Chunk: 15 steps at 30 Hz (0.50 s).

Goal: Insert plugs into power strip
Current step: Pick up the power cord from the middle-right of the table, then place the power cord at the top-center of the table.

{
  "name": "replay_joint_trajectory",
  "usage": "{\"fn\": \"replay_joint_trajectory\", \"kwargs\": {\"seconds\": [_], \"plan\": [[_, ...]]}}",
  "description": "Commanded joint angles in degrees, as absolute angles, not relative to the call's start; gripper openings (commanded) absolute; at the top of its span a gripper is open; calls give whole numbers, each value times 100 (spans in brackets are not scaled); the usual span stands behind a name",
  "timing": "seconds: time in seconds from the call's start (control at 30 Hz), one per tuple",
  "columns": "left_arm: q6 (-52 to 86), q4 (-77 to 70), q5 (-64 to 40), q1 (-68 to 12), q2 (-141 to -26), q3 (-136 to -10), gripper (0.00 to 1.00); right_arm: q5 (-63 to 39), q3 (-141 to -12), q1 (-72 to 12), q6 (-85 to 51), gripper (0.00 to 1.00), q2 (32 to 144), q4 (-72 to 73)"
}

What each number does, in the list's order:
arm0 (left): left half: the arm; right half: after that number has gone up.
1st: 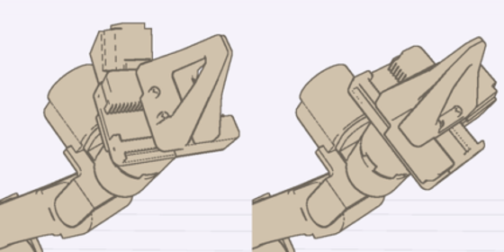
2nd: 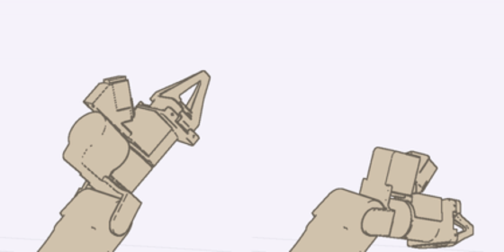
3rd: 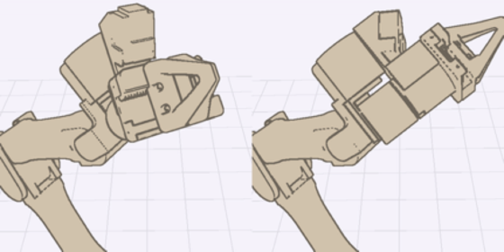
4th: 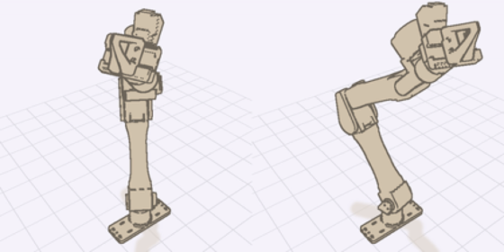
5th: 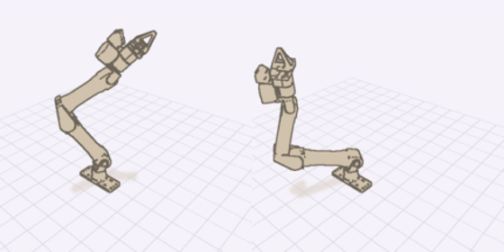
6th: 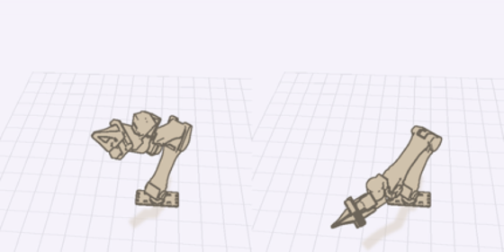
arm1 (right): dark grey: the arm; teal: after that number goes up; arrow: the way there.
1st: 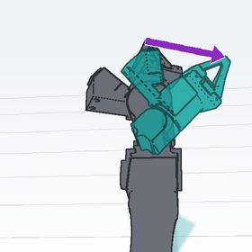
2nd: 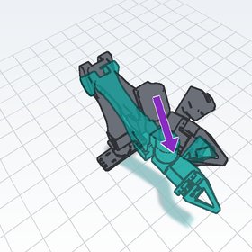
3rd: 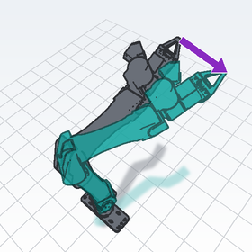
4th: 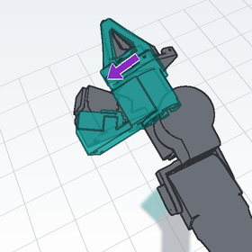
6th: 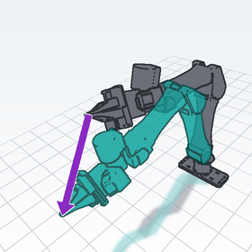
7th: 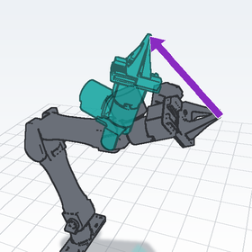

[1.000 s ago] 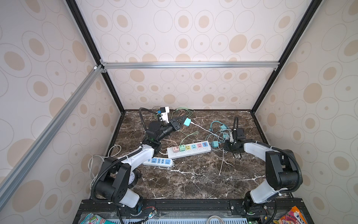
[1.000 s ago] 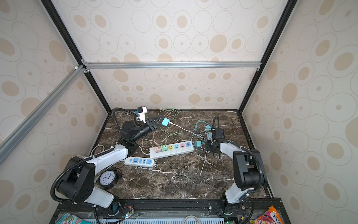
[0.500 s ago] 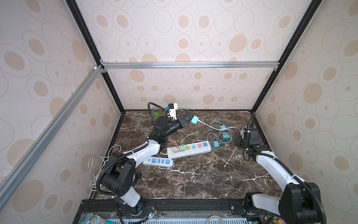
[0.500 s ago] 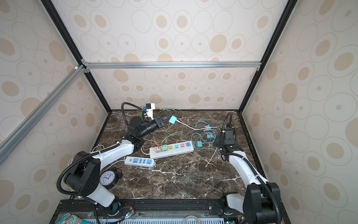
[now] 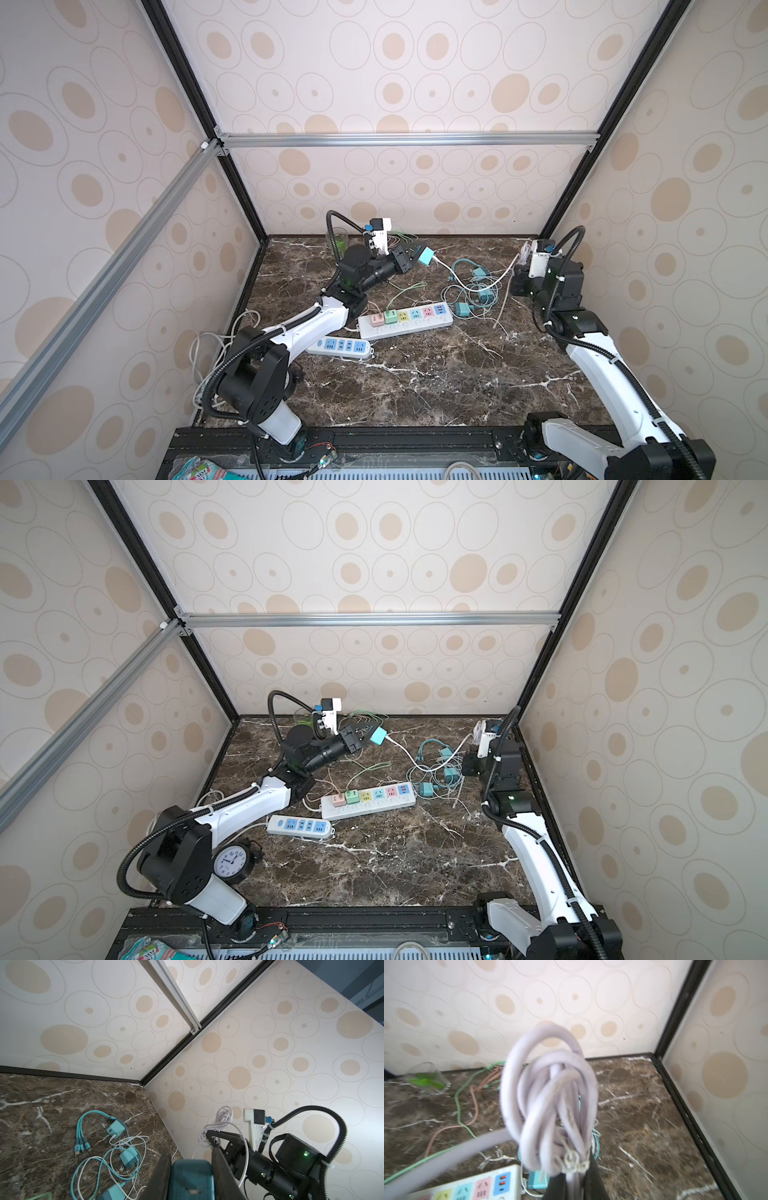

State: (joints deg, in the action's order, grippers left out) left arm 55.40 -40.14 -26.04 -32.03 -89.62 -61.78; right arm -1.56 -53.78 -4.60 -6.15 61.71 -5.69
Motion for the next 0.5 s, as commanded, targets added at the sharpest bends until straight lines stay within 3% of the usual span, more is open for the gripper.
{"fn": "replay_joint_trajectory", "kwargs": {"seconds": [0.0, 0.2, 0.47], "plan": [[5401, -4358, -2193, -3173, -8752, -6030, 0, -1149, -5794, -665, -365, 0, 6671, 143], [5660, -4803, -2143, -3093, -8942, -5950, 0, -793, -6811, -1314, 186, 0, 8245, 653], [5899, -5423, -1062, -2827, -9422, -5851, 0, -702, -8762, -1356, -192, 0, 10642, 840]]}}
